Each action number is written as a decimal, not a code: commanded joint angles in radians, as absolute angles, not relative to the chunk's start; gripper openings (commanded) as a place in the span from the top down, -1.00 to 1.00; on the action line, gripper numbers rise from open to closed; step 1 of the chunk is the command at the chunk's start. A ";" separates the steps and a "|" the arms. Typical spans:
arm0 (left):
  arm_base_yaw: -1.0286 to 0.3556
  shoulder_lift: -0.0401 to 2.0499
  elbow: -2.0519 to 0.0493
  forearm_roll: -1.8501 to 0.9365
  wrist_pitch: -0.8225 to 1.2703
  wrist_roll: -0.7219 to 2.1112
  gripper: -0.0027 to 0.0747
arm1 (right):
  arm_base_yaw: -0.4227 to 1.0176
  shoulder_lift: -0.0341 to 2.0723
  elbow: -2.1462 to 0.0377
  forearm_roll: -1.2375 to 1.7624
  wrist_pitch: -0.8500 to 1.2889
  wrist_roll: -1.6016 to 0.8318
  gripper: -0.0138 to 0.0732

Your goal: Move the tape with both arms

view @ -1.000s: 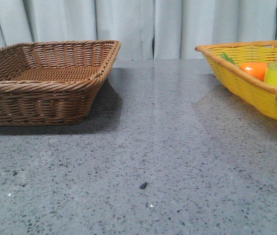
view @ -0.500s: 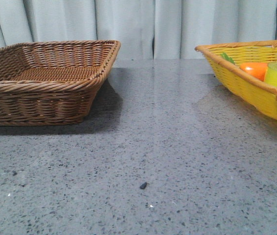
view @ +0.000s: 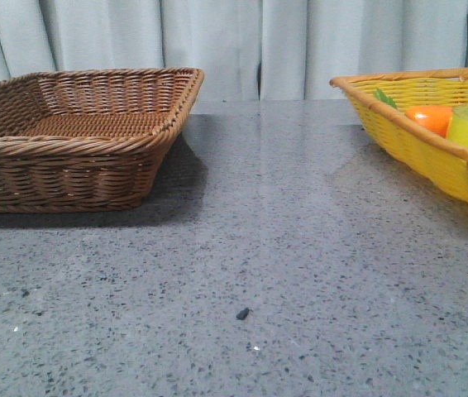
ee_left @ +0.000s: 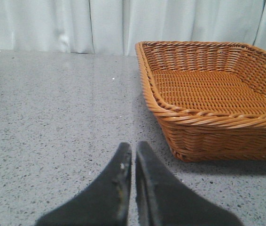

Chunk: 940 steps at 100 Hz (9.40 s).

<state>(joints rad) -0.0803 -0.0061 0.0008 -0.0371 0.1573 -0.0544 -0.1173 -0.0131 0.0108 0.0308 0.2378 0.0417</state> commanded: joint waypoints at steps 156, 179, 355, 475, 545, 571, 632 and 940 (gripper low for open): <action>-0.080 0.178 -0.176 -0.084 0.038 -0.058 0.99 | -0.122 0.075 -0.213 0.070 0.246 0.038 0.85; -0.080 0.245 -0.248 -0.084 0.042 -0.058 0.99 | -0.122 0.237 -0.384 0.070 0.490 0.036 0.85; -0.080 0.275 -0.282 -0.084 0.040 -0.058 0.99 | 0.170 1.549 -1.230 0.060 0.906 0.034 0.56; -0.080 0.275 -0.282 -0.086 0.019 -0.058 0.99 | 0.610 1.652 -1.643 0.063 1.108 0.000 0.77; -0.080 0.275 -0.282 -0.087 0.019 -0.058 0.99 | 0.612 1.814 -1.643 0.063 1.128 0.000 0.25; -0.080 0.275 -0.318 -0.094 0.038 -0.058 0.98 | 0.612 1.752 -1.646 0.063 1.138 0.000 0.25; -0.490 0.550 -0.465 -0.178 -0.030 -0.055 0.33 | 0.612 1.315 -1.646 -0.020 1.138 0.000 0.26; -0.613 1.399 -1.242 0.120 0.535 0.058 0.84 | 0.612 0.805 -1.385 -0.120 1.138 0.061 0.85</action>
